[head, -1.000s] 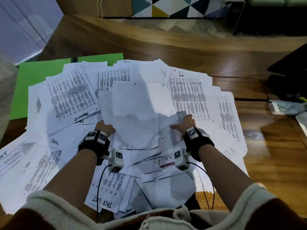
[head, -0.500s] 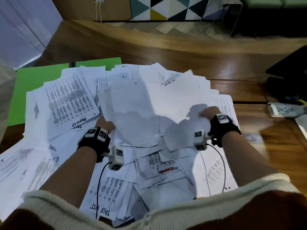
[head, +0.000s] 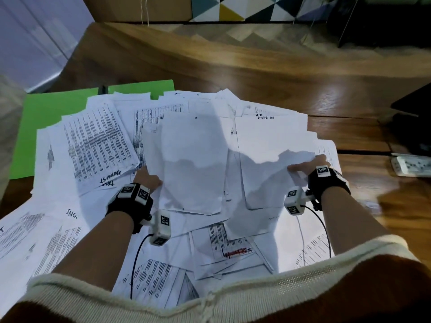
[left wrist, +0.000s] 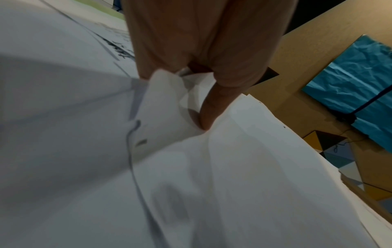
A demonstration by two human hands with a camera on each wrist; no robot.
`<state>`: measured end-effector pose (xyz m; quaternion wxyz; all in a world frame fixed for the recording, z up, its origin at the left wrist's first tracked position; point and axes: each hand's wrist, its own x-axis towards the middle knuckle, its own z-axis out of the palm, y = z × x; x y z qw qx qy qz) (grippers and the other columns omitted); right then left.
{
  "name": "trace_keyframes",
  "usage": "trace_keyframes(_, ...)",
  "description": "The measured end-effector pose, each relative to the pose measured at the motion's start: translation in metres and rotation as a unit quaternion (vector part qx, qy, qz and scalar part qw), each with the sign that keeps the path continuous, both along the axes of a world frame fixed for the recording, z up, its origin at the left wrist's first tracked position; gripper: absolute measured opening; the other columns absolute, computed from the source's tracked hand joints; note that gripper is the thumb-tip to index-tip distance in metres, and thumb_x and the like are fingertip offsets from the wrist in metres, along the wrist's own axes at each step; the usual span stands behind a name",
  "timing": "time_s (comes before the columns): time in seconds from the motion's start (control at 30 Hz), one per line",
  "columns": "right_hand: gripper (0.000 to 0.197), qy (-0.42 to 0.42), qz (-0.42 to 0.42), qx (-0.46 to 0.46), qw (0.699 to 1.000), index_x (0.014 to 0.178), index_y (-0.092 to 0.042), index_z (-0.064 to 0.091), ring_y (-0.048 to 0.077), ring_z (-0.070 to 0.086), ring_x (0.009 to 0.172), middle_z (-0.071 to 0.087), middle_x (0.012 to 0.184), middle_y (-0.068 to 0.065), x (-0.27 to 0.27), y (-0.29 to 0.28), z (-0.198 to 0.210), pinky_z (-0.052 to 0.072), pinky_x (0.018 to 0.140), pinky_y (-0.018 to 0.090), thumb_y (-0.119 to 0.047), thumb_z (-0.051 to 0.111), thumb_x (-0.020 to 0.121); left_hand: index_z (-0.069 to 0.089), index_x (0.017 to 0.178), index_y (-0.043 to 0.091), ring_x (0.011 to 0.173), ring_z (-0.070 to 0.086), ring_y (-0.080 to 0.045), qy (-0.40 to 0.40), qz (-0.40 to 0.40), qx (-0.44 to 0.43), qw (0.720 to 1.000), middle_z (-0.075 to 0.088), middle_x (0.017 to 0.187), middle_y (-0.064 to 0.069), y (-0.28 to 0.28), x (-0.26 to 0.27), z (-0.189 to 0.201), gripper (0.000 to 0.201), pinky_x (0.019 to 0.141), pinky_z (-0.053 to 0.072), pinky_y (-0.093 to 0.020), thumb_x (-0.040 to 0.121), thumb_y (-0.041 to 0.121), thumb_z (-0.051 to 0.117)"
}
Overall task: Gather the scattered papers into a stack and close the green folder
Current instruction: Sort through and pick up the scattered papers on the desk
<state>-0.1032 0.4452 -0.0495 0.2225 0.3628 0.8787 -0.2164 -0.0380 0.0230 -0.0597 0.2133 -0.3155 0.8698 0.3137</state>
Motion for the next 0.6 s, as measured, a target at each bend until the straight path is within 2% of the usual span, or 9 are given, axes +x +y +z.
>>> trace_keyframes(0.03, 0.11, 0.006, -0.001, -0.01, 1.0, 0.134, -0.007, 0.034, 0.039, 0.052, 0.116, 0.048, 0.13, 0.02, 0.002, -0.003, 0.006, 0.049, 0.091, 0.053, -0.047, 0.079, 0.043, 0.036, 0.138, -0.007, 0.131, 0.04, -0.035, 0.0, 0.0, 0.001, 1.0, 0.039, 0.142, -0.025, 0.0, 0.001, 0.0, 0.058, 0.105, 0.033, -0.035, 0.087, 0.002, 0.061)
trace_keyframes(0.1, 0.085, 0.014, -0.007, 0.001, 1.0, 0.134, -0.005, 0.034, 0.039, 0.05, 0.116, 0.042, 0.132, 0.021, 0.006, -0.006, 0.013, 0.048, 0.091, 0.046, -0.032, 0.078, 0.066, 0.037, 0.136, -0.007, 0.127, 0.043, -0.035, 0.005, 0.009, 0.005, 1.0, 0.043, 0.139, -0.024, 0.001, 0.003, -0.002, 0.056, 0.101, 0.036, -0.036, 0.086, 0.001, 0.061)
trace_keyframes(0.17, 0.071, 0.032, 0.008, 0.032, 0.999, 0.135, -0.004, 0.033, 0.04, 0.048, 0.118, 0.036, 0.136, 0.021, 0.009, -0.01, 0.018, 0.046, 0.09, 0.042, -0.02, 0.07, 0.077, 0.04, 0.135, -0.007, 0.125, 0.046, -0.036, 0.01, 0.011, 0.002, 1.0, 0.046, 0.137, -0.025, 0.004, 0.006, -0.001, 0.054, 0.098, 0.038, -0.037, 0.086, 0.0, 0.06)
trace_keyframes(0.3, 0.047, 0.096, 0.056, 0.023, 0.994, 0.127, 0.0, 0.049, 0.038, 0.054, 0.115, 0.055, 0.127, 0.021, 0.014, -0.016, 0.022, 0.048, 0.092, 0.042, -0.007, 0.06, 0.081, 0.041, 0.133, -0.009, 0.128, 0.044, -0.034, 0.004, 0.001, -0.006, 1.0, 0.041, 0.139, -0.026, 0.013, 0.013, 0.002, 0.05, 0.103, 0.035, -0.035, 0.089, 0.004, 0.059)
trace_keyframes(0.37, 0.037, 0.109, 0.074, 0.027, 0.991, 0.123, 0.002, 0.052, 0.038, 0.056, 0.114, 0.058, 0.123, 0.023, 0.019, -0.019, 0.027, 0.047, 0.091, 0.04, -0.004, 0.053, 0.087, 0.043, 0.133, -0.009, 0.127, 0.045, -0.035, 0.001, -0.001, 0.005, 1.0, 0.044, 0.139, -0.026, 0.015, 0.017, 0.002, 0.049, 0.102, 0.037, -0.036, 0.088, 0.002, 0.059)
trace_keyframes(0.5, 0.035, 0.151, 0.068, 0.019, 0.986, 0.125, -0.004, 0.049, 0.039, 0.054, 0.115, 0.056, 0.125, 0.022, 0.03, -0.02, 0.043, 0.046, 0.091, 0.04, -0.007, 0.047, 0.091, 0.046, 0.131, -0.007, 0.124, 0.049, -0.034, 0.006, 0.019, 0.02, 1.0, 0.049, 0.136, -0.023, 0.014, 0.027, 0.002, 0.05, 0.097, 0.04, -0.034, 0.085, 0.001, 0.062)
trace_keyframes(0.6, 0.028, 0.197, 0.05, -0.014, 0.979, 0.112, -0.009, 0.055, 0.039, 0.061, 0.103, 0.062, 0.115, 0.021, 0.036, -0.016, 0.055, 0.05, 0.09, 0.044, -0.015, 0.046, 0.087, 0.045, 0.132, -0.007, 0.124, 0.048, -0.035, 0.013, 0.033, 0.03, 0.999, 0.048, 0.137, -0.023, 0.012, 0.031, 0.001, 0.053, 0.098, 0.041, -0.035, 0.082, 0.002, 0.064)
